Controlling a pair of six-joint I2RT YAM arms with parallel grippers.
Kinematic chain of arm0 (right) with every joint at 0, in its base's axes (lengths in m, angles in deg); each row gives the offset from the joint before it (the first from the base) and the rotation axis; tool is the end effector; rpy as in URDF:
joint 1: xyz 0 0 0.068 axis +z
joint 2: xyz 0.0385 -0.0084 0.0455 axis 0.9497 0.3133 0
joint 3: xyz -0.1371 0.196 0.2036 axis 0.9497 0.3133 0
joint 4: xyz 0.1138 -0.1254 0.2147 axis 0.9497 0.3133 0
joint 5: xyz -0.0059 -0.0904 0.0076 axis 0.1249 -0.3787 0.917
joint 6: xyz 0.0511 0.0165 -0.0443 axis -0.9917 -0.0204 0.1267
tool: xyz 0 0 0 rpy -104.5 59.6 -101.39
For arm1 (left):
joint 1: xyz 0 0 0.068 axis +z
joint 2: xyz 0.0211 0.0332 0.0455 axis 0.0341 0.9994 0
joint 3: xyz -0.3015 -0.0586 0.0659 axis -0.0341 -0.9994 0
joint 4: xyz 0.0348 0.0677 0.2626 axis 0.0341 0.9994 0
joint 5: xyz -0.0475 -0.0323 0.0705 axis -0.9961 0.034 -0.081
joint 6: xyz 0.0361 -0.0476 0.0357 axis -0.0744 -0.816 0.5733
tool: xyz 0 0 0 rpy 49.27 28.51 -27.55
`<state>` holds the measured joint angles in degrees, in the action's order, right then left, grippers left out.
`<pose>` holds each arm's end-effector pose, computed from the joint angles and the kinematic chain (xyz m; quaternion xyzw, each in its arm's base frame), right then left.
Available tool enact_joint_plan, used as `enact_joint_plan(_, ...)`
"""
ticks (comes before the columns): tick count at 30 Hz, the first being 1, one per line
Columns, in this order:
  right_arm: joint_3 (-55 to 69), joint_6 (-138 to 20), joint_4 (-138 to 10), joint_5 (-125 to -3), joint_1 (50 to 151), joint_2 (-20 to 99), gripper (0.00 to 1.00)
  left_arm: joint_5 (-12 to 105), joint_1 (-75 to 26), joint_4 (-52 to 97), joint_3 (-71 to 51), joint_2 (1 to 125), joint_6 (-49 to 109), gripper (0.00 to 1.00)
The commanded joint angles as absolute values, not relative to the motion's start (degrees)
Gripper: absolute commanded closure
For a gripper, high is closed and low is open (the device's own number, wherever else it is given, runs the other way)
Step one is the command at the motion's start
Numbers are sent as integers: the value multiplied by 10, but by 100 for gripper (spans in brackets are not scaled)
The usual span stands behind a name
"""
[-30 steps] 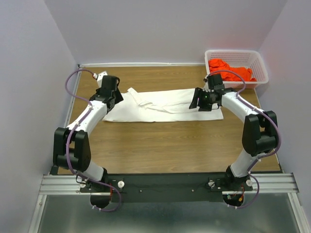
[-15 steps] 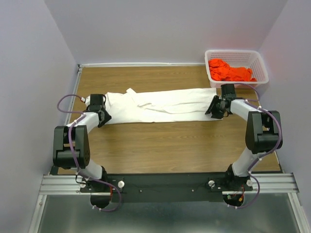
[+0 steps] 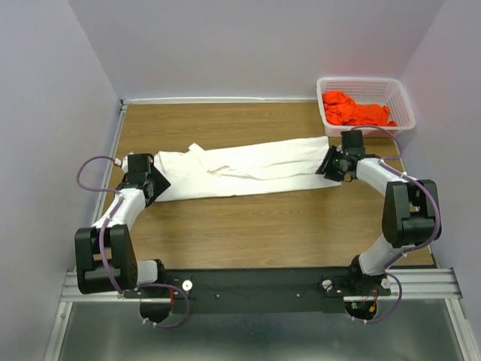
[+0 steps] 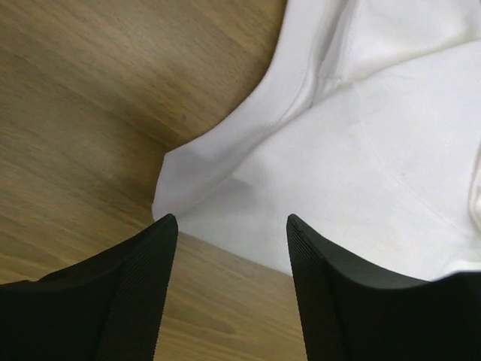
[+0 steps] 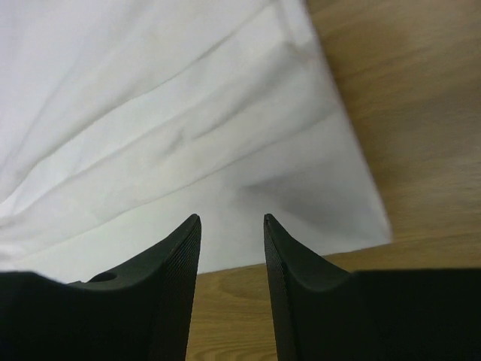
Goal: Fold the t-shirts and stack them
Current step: Fold the tshirt
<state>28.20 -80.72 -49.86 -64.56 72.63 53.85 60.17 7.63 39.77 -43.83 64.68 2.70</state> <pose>0.3566 0.0124 0.1875 0.2121 0.9301 0.1310 0.2699 0.2657 0.0316 0.1931 -0.3710 0.8737 -0.0463 0.3113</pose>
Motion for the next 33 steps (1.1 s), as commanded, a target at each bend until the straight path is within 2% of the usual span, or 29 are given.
enact_joint_plan(1, 240, -764, -483, -643, 810, 512, 54, 600, 65, 428, -403, 583, 34, 30)
enact_joint_plan(6, 202, -775, -504, -636, 916, 543, 57, 613, -11, 419, -361, 571, 52, 30)
enact_joint_plan(10, 181, -789, -531, -622, 970, 577, 62, 615, -107, 394, -346, 615, 68, 32)
enact_joint_plan(17, 134, -803, -551, -594, 1047, 651, 65, 581, -168, 365, -331, 718, 84, 34)
enact_joint_plan(27, 90, -807, -561, -626, 1064, 721, 65, 588, -186, 390, -328, 792, 96, 34)
enact_joint_plan(33, 61, -786, -561, -700, 1063, 739, 65, 601, -186, 404, -335, 793, 97, 34)
